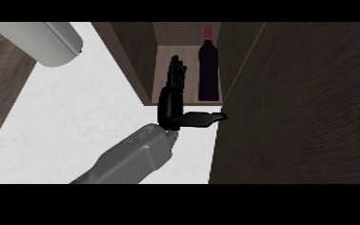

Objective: Pick up the wine, place it into the cabinet and close the cabinet

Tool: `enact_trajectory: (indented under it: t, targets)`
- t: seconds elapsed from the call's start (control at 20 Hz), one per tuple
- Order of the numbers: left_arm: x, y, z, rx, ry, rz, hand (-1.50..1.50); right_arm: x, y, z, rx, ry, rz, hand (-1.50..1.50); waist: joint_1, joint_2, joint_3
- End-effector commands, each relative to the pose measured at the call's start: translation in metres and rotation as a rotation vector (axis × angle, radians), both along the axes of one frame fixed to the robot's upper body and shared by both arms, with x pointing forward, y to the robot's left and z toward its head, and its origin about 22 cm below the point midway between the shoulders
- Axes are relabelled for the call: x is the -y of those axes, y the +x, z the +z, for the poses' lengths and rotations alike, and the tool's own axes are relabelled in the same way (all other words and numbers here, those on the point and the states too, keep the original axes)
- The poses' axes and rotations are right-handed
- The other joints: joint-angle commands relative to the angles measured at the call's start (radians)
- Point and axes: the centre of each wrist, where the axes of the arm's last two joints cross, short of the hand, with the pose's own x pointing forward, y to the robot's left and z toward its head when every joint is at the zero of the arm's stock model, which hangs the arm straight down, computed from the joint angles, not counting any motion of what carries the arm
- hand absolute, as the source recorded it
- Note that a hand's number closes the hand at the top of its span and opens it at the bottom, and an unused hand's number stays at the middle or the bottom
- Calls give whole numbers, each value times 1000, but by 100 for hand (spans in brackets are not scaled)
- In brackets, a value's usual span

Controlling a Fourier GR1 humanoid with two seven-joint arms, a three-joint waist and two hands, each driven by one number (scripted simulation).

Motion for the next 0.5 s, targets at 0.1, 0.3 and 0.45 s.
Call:
enact_trajectory:
  t: [0.1,0.3,0.45]
  targets:
    - [-25,-29,5,36,15,-94,-150,-3,19,-8,10,-6,-17,-150,11,-1,0]
    - [-44,-44,11,54,20,-114,-150,-10,1,-3,40,-27,-32,-150,7,-2,0]
    - [-62,-42,23,81,23,-122,-150,0,1,-4,26,-29,-40,-150,2,0,0]
